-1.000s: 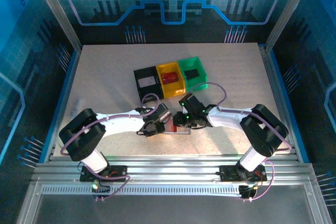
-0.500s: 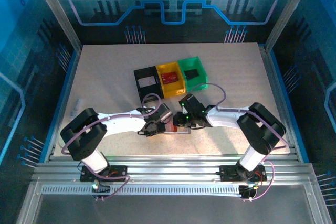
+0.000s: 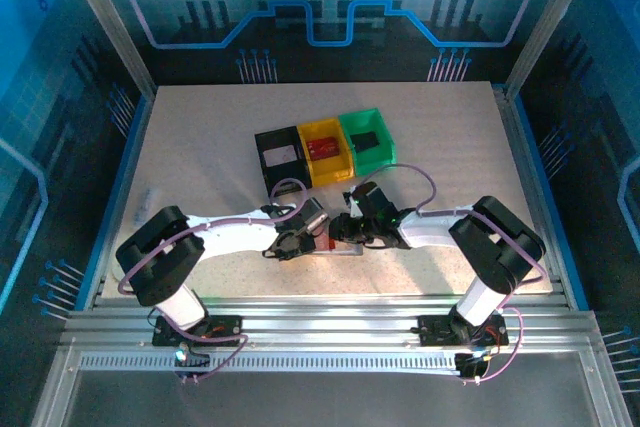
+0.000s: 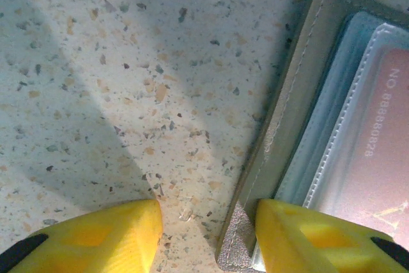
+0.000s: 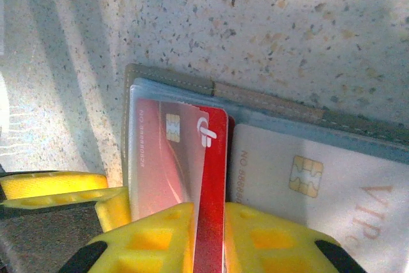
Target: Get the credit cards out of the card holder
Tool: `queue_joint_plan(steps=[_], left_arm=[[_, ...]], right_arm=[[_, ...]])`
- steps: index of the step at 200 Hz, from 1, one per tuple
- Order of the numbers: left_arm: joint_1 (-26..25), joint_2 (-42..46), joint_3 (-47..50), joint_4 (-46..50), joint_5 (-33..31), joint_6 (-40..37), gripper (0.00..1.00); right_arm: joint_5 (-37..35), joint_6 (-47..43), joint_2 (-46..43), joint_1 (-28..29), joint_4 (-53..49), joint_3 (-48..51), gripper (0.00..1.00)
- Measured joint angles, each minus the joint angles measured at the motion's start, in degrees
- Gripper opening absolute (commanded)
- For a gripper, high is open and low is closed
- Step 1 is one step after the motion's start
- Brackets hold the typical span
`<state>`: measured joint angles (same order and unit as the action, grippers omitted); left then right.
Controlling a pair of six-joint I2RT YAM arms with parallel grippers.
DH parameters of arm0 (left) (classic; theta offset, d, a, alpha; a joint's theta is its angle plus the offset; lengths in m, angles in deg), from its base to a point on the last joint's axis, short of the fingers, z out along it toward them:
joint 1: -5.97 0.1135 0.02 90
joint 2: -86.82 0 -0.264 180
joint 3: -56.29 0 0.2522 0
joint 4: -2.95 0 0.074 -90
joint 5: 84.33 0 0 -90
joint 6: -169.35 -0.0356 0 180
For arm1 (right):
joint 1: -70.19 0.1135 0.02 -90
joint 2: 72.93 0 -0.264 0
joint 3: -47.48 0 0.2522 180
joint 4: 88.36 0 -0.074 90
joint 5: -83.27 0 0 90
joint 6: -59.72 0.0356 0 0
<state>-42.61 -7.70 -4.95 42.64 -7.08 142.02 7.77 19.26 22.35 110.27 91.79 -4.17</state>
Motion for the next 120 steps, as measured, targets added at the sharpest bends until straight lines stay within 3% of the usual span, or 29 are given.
queue_joint_plan(steps=[120], left_arm=[[0.0, -0.1, 0.0, 0.0, -0.1, 0.4, 0.47]], right_arm=[[0.8, 1.7, -2.0, -0.5, 4.9, 3.6, 0.0]])
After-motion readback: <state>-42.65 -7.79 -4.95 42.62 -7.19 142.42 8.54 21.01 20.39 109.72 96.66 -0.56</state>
